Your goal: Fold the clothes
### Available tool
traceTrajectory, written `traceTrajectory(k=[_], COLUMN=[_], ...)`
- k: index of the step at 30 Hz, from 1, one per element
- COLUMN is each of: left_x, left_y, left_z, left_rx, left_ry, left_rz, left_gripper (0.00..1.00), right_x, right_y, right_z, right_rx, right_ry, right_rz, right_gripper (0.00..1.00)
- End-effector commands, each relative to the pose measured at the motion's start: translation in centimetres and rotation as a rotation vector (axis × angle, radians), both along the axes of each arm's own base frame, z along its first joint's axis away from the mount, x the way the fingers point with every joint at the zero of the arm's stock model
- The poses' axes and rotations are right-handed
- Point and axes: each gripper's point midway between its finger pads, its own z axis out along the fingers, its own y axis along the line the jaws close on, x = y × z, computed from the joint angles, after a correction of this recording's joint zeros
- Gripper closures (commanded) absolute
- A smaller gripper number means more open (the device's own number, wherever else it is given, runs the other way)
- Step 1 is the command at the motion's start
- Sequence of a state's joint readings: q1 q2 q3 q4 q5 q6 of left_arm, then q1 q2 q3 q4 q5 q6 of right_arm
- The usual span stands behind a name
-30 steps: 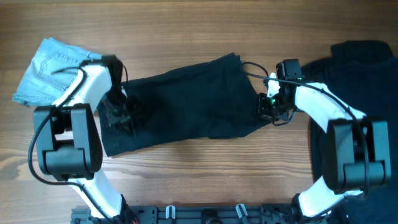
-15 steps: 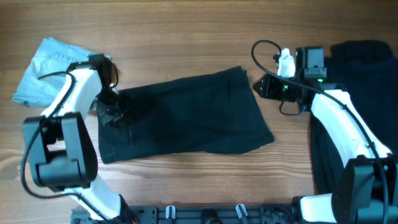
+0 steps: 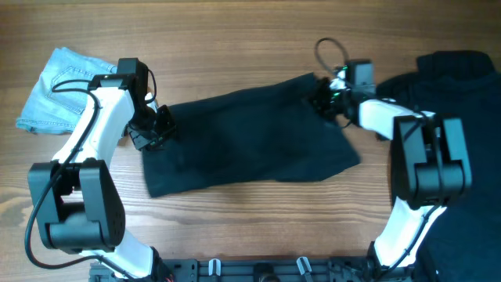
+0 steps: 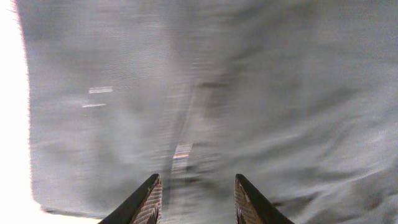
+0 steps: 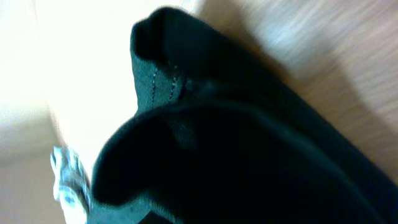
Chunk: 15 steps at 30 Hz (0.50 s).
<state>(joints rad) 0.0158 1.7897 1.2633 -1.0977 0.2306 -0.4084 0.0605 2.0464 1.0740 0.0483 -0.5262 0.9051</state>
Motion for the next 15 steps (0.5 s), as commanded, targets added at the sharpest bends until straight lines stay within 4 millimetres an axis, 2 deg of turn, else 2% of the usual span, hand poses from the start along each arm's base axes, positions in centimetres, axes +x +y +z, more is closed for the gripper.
traceTrajectory(k=[1, 3, 5, 6, 7, 9, 10, 11, 12, 14, 15], left_x=[1.0, 1.4, 2.1, 2.1, 1.9, 1.1, 0.8, 0.2, -0.4, -1.9, -2.7], left_y=[-1.0, -1.4, -2.7, -3.3, -3.5, -4.1, -4.5, -4.5, -4.0, -3.6, -3.4], left_z=[0.8, 0.9, 1.1, 1.0, 0.8, 0.6, 0.6, 0.3, -0.2, -1.2, -1.6], left_rx=[-0.060, -0.082, -0.099, -0.090, -0.059, -0.024, -0.020, 0.005, 0.041, 0.062, 0.066], left_ry=[-0.055, -0.074, -0.115, -0.127, -0.124, -0.099, -0.085, -0.058, -0.027, 0.032, 0.058], left_rz=[-0.030, -0.035, -0.091, -0.142, -0.167, -0.201, -0.202, -0.176, -0.141, -0.101, -0.090], left_gripper=[0.61, 0.60, 0.61, 0.63, 0.67, 0.78, 0.83, 0.86, 0.87, 0.87, 0.87], right_x=[2.3, 3.4, 3.2, 2.3, 1.1, -1.6, -3.5, -6.3, -9.3, -13.8, -15.1], right_y=[-5.4, -4.2, -2.0, -1.3, -1.2, -1.1, -1.1, -1.4, -1.9, -3.0, -3.2], right_z=[-0.8, 1.8, 6.0, 8.4, 9.9, 11.8, 12.1, 11.5, 9.9, 6.5, 5.4], right_rx=[-0.077, -0.061, -0.012, -0.005, -0.017, -0.049, -0.079, -0.143, -0.214, -0.339, -0.365], right_ry=[-0.026, -0.154, -0.287, -0.331, -0.324, -0.297, -0.258, -0.157, -0.016, 0.219, 0.267], right_rz=[-0.101, 0.055, 0.238, 0.310, 0.334, 0.391, 0.424, 0.458, 0.492, 0.525, 0.540], right_gripper=[0.83, 0.83, 0.79, 0.78, 0.78, 0.78, 0.79, 0.79, 0.79, 0.80, 0.80])
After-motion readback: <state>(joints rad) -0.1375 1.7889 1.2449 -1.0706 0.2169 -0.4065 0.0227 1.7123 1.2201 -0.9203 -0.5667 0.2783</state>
